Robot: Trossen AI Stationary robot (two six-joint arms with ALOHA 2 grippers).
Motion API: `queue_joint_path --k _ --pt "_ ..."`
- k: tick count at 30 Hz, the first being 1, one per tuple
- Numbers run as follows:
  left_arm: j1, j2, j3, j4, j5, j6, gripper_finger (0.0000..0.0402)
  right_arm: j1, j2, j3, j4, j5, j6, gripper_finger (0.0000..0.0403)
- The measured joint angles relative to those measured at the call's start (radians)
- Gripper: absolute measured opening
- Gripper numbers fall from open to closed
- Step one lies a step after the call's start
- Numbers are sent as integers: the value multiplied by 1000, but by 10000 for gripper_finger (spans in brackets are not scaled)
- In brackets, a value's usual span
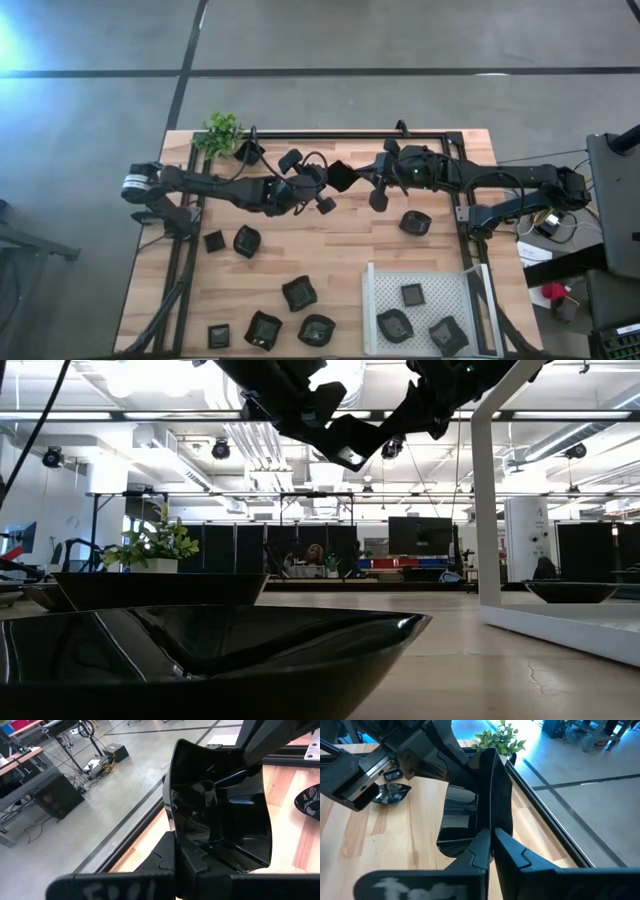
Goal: Pick & Place Mini shaped plates
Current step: Stack the distorted square plate on top of the other distorted square plate on the shelf
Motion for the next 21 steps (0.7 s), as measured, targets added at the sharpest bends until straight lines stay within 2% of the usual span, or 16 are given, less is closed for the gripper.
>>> queue_joint_path --k 10,21 --pt "0 0 -2 7 4 0 6 0 0 0 0 -1 0 9" --pt "-1 0 0 11 18 0 63 1 0 0 2 -8 0 8"
